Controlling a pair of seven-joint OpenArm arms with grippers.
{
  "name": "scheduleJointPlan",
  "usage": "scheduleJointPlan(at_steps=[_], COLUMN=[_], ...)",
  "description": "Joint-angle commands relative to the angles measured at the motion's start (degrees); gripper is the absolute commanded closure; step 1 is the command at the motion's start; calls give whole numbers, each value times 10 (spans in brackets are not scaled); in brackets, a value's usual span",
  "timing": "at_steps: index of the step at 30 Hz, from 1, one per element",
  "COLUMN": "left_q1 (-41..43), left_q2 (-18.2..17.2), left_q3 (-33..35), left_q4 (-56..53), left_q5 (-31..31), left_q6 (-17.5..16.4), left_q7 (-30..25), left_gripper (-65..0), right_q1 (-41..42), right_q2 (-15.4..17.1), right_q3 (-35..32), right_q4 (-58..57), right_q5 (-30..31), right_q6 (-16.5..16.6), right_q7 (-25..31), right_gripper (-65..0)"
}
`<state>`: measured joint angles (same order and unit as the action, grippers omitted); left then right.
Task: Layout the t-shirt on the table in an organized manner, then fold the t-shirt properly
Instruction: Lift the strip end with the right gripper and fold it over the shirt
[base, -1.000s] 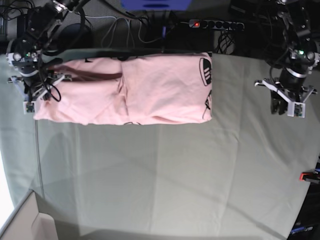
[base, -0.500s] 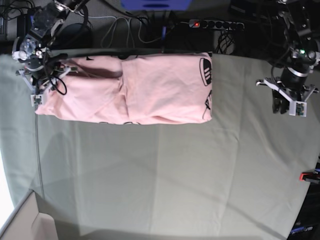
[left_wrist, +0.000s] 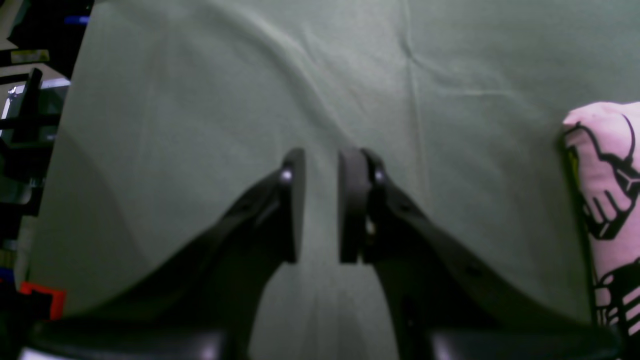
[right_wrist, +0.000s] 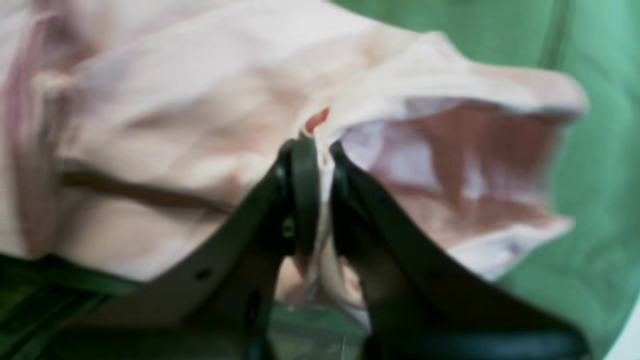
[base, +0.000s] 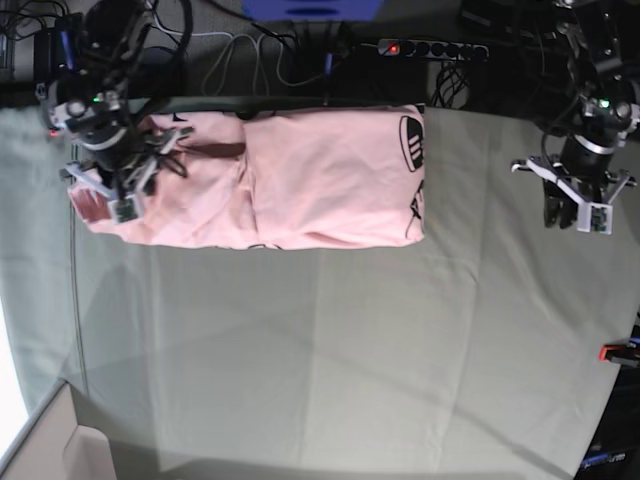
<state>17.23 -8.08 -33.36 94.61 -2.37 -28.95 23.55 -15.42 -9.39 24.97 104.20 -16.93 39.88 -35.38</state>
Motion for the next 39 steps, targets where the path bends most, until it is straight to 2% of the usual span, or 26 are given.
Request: scheduleJointPlan(at_steps=[1,13,17,21,28,31,39], left_q1=[-3,-4,-8,-11,-8,-6,-10], left_q2=[-7,-7,-7,-9,-13,-13,-12], left_q3=[-3,-3,-3,-3,-4,-18,-80], left_q4=[10,9,9,9,10,10,10], left_q5=[-5,-5,-5,-5,0,0,0], left_q6=[1,1,1,1,1,1,1], left_q7=[-14,-14,-14,-13,-13,-13,-13], left_gripper=[-112,-112,-112,-112,-112,-112,-112], right_q1=[6,0,-18,-41,-41,-32,9], right_q2=[4,4,4,4,4,4,4], right_q3=[3,-13,-78,-171,-299,-335,-371], right_q4=[11,27,28,29,29,26,-30], right_q5=[7,7,7,7,7,7,7], right_q6=[1,1,1,1,1,1,1], right_q7=[12,12,9,12,8,7,7], right_gripper=[0,0,0,0,0,0,0])
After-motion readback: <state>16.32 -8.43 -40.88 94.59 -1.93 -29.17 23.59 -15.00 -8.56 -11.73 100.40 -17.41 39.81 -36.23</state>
